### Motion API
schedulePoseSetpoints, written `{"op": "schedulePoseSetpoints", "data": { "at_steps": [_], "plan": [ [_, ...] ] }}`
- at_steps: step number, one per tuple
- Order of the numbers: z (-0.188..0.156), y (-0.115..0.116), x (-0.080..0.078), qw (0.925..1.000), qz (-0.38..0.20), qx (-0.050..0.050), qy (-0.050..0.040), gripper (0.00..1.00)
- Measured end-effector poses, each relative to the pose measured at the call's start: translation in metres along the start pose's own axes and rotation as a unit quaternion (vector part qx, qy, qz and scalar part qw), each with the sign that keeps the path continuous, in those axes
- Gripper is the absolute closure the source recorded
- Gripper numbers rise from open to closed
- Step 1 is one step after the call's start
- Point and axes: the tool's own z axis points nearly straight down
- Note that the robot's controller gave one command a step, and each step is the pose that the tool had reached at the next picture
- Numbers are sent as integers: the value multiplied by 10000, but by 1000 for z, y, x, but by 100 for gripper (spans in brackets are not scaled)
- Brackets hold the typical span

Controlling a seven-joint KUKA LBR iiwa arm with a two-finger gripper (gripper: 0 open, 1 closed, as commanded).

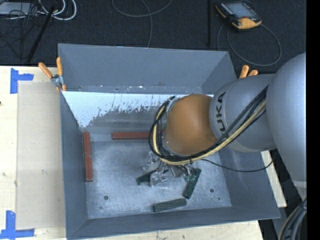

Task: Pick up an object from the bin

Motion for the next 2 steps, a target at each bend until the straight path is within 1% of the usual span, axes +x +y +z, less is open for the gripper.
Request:
{"op": "schedulePoseSetpoints", "data": {
  "at_steps": [1,2],
  "plan": [
    [0,0,0,10000,3,-1,0,100],
    [-196,-13,7,9999,82,-1,94,100]
  ]
}}
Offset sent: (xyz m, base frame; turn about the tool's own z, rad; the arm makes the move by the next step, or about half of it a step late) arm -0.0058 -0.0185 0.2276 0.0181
